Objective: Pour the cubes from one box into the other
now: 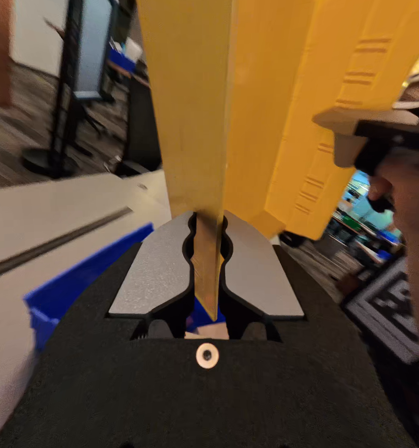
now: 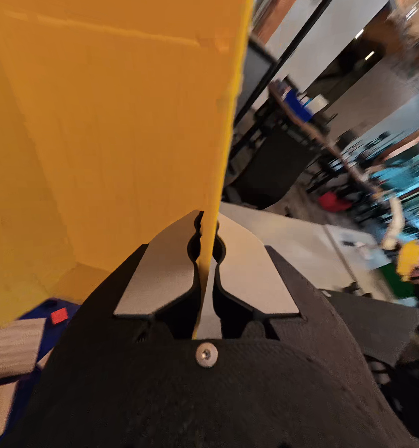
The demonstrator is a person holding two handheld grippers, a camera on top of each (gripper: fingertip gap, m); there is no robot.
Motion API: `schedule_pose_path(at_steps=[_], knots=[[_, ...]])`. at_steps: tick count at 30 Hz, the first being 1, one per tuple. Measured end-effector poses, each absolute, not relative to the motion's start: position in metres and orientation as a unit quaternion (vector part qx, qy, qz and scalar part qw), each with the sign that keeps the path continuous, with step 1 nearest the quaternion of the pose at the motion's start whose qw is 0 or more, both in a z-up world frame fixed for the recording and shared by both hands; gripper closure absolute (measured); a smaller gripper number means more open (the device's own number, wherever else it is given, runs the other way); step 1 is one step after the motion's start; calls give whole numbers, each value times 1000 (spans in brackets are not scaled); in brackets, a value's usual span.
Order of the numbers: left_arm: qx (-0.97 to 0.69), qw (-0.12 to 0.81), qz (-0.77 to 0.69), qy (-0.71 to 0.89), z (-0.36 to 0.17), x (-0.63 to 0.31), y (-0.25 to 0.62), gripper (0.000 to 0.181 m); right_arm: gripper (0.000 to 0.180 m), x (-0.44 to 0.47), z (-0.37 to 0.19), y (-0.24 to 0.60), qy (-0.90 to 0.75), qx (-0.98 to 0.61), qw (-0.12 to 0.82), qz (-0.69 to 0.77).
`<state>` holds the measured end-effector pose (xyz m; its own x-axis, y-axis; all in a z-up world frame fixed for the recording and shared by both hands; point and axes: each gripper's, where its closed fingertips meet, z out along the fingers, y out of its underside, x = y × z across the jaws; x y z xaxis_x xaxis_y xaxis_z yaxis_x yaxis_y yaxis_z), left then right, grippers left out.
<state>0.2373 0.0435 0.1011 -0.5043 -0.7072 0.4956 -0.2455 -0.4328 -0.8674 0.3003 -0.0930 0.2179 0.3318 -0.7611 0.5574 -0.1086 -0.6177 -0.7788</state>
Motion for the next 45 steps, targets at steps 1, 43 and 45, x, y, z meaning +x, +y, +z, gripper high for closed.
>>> schedule_pose_path(at_steps=[1,43,45], knots=[[-469,121,-702,522,102,234,32,160,174,312,218,-97,305,-764,322,-468],[-674,49,-215,705,-89,159,158,153,173,341,38,-267,498,-849,120,-134],[-678,81,-179,708,-95,142,196,165,173,337,31,-240,491,-855,141,-92]])
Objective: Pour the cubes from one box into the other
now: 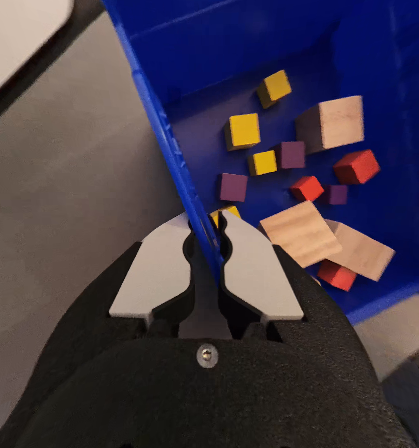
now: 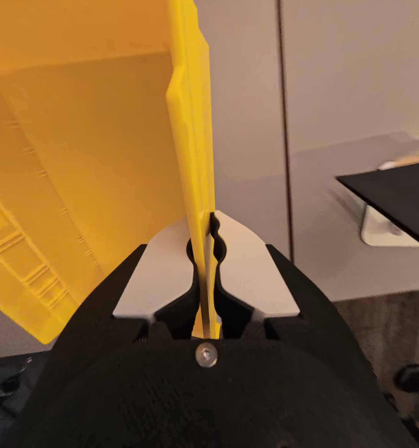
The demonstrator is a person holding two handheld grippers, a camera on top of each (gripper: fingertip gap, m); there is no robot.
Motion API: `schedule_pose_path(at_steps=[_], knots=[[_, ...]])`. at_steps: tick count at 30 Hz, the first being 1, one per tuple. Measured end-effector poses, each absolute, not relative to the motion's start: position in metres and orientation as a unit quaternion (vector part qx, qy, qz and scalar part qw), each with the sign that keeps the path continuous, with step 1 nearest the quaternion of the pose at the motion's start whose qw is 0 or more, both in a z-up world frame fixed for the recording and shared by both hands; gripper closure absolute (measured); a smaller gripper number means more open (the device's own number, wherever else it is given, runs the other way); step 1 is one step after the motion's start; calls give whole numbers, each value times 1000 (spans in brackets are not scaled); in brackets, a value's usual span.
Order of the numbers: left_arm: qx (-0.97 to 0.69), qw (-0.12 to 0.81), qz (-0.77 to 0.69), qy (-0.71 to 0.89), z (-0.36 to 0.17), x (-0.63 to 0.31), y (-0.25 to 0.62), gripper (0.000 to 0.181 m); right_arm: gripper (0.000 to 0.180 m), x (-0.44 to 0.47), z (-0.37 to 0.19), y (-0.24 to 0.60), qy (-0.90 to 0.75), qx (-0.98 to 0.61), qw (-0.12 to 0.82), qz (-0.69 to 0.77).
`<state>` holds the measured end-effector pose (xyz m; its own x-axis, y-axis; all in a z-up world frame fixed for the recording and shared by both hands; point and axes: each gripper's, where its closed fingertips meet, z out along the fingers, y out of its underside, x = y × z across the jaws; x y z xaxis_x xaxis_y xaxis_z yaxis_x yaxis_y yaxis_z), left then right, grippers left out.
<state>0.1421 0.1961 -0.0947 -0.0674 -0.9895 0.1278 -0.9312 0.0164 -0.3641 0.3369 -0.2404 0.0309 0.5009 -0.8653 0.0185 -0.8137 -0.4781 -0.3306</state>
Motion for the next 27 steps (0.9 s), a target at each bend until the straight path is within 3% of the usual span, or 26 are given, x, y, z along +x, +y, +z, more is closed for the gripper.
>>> schedule_pose_path(at_steps=[2,6,15,21,27], knots=[[-672,97,-129,723,-104,116,233,174,173,332,21,-210,482,-859,163,-50],[-713,86,-162,677,-103,72,289,177,174,325,-12,-154,467,-867,174,13],[-788,67,-146,595,-101,-23,397,176,174,312,-102,-93,454,-883,95,77],[-830,85,-156,528,-100,-62,445,176,171,310,-123,-74,439,-890,85,95],[-859,75,-209,462,-98,-91,461,171,167,316,-121,-57,434,-883,145,104]])
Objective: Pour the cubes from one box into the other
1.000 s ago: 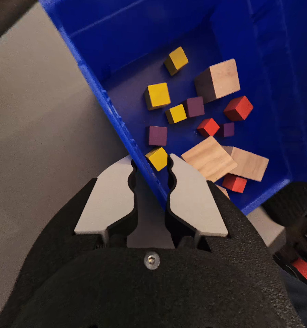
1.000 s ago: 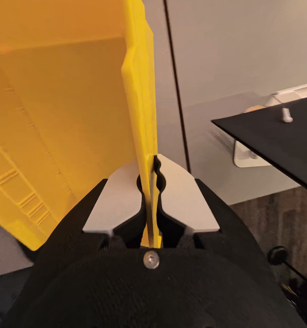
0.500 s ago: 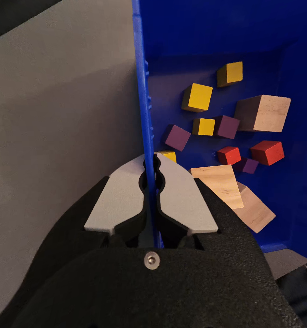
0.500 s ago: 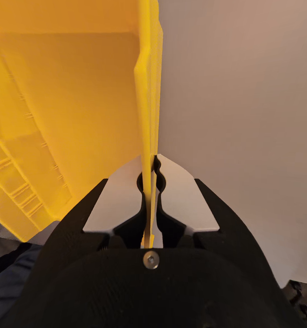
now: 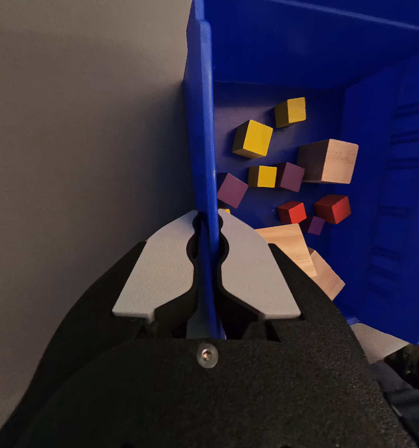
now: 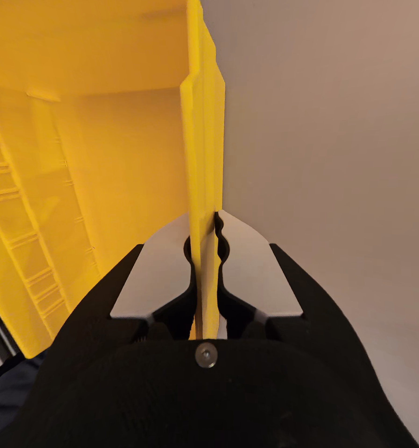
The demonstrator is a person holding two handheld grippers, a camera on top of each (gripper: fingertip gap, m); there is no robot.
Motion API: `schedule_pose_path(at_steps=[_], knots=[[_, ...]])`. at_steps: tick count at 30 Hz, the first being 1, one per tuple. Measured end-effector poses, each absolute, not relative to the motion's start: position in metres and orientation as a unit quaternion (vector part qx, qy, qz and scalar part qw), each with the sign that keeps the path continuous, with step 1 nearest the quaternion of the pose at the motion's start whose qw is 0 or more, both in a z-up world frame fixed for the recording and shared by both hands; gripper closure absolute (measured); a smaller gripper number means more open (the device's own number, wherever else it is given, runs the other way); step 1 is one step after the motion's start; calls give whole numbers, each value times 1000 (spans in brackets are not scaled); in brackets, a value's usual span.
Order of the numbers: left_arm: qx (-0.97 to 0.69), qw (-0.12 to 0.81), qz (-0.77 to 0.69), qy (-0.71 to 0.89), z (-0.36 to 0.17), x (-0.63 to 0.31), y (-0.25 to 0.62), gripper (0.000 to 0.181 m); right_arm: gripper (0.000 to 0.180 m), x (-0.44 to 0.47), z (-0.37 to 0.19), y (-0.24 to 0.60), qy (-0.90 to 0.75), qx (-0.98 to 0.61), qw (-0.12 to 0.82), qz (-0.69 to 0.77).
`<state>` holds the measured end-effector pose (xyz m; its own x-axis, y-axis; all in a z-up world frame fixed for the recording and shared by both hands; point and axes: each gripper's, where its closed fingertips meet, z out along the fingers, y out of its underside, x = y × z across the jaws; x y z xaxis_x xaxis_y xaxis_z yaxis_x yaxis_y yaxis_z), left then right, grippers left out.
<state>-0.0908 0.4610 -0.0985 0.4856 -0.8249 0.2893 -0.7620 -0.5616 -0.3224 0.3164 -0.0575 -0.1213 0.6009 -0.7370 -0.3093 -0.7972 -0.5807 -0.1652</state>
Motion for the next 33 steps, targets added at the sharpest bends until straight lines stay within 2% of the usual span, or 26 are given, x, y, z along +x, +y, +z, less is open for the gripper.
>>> schedule_pose_path(at_steps=[4,7,11,14,17,23,26,29,33], knots=[[-862,85,-247,434,-98,-90,461,168,164,328,-105,-56,440,-873,203,63],[-862,97,-218,448,-99,-92,461,171,161,338,-64,-57,439,-847,300,12],[-857,108,-203,462,-100,-94,462,173,161,331,35,-58,412,-751,513,-52],[-862,96,-236,438,-99,-95,461,170,161,300,117,-57,356,-644,676,-37],[-867,107,-210,439,-100,-106,465,172,162,275,169,-60,292,-549,783,-10],[-873,118,-207,425,-100,-113,474,173,165,249,162,-19,203,-586,784,-13],[-871,125,-204,430,-99,-113,475,173,164,245,149,3,170,-633,748,-105],[-871,125,-214,425,-98,-111,474,171,159,231,147,23,127,-652,730,-159],[-863,168,-254,404,-78,-108,478,171,151,204,156,37,79,-639,753,-134]])
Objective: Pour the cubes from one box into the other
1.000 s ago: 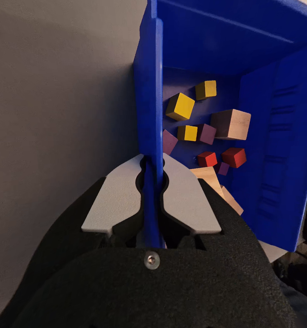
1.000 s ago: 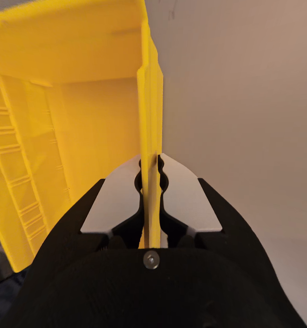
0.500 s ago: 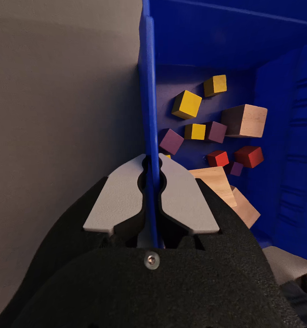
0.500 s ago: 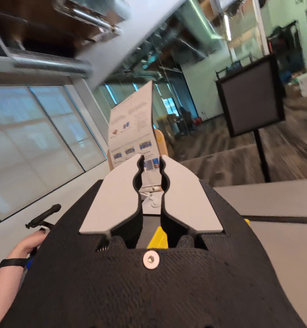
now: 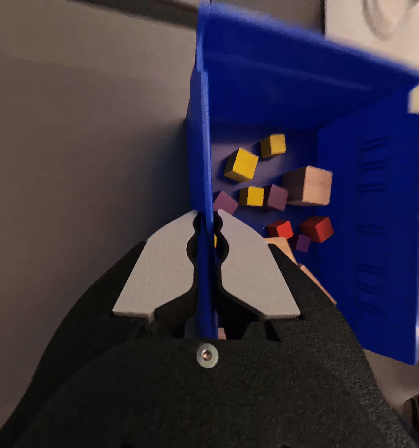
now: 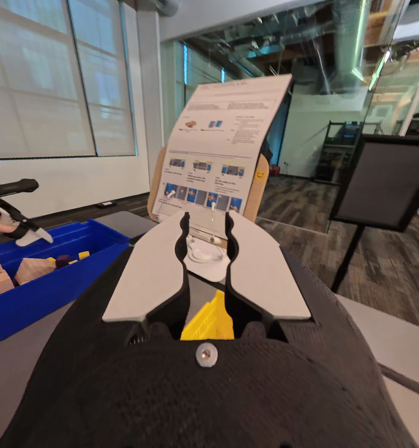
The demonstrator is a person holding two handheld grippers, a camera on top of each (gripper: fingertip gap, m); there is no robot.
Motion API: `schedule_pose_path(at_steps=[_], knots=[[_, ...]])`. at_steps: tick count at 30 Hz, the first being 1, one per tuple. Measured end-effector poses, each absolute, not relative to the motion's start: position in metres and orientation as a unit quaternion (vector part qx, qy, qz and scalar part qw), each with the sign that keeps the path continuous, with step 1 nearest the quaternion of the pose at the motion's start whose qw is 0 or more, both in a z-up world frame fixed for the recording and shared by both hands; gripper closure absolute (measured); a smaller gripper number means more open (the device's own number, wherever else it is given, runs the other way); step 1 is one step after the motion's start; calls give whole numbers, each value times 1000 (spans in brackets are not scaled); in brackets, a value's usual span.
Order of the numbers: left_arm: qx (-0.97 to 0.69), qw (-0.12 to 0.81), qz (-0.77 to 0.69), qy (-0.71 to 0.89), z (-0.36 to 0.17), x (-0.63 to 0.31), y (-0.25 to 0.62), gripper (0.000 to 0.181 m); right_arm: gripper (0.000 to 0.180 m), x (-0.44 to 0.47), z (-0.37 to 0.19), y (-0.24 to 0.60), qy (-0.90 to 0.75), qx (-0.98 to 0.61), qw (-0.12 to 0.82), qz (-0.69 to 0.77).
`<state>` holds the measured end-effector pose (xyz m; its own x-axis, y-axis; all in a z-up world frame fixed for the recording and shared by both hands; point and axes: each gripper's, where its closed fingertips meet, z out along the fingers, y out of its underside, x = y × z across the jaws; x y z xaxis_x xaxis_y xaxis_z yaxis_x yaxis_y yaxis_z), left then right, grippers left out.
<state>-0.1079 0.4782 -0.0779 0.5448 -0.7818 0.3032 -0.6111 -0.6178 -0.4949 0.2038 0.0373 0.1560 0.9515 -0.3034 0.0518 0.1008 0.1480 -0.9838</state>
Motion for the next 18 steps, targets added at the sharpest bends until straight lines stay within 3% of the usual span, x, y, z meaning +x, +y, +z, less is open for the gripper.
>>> schedule_pose_path(at_steps=[6,14,18], knots=[[-778,372,-329,384,28,-116,484,173,139,180,180,25,28,-583,797,-155],[-605,547,-394,424,130,-140,441,165,118,168,176,38,9,-598,786,-157],[-583,580,-349,448,132,-152,432,158,102,177,195,20,8,-537,779,-324]])
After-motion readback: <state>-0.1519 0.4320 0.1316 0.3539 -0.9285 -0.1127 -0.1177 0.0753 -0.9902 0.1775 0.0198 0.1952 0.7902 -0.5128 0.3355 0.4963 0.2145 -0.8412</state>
